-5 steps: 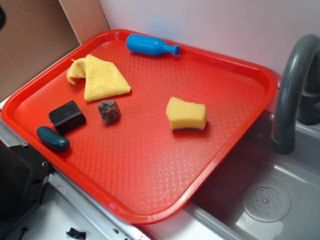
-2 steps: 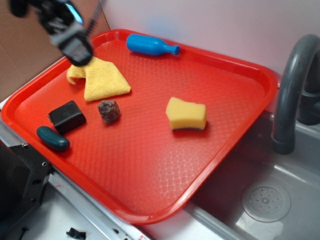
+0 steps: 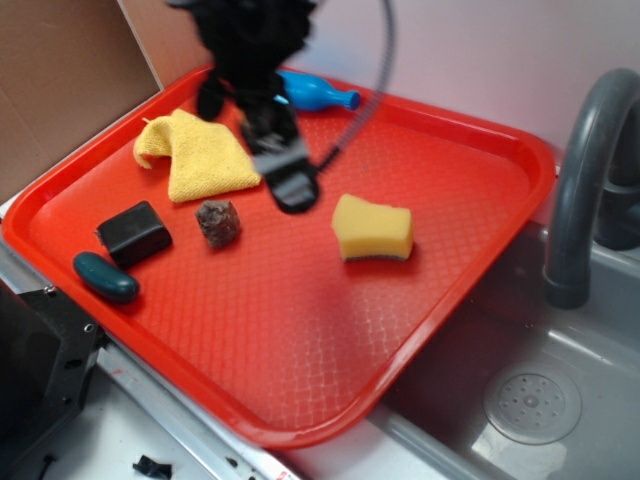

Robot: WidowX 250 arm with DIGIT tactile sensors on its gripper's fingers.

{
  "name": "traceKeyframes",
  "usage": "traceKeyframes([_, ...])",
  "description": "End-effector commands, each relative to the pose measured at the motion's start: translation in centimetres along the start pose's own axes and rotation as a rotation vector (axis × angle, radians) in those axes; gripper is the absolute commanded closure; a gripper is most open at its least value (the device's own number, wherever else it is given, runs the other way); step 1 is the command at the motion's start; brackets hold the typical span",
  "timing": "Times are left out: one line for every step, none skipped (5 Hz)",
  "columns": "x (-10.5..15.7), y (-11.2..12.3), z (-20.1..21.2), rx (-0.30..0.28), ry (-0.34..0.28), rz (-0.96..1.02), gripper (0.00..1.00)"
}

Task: Grab the green sponge.

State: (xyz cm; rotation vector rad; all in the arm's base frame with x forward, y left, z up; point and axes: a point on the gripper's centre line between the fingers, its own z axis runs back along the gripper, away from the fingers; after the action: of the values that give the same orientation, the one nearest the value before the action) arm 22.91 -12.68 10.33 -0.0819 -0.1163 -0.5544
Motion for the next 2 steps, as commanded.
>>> traceKeyframes([2.8, -0.4, -3.2, 0.051, 0.034, -0.103, 0.0])
traceKeyframes([2.9, 0.3, -4.8, 0.044, 0.065, -0.124, 0.0])
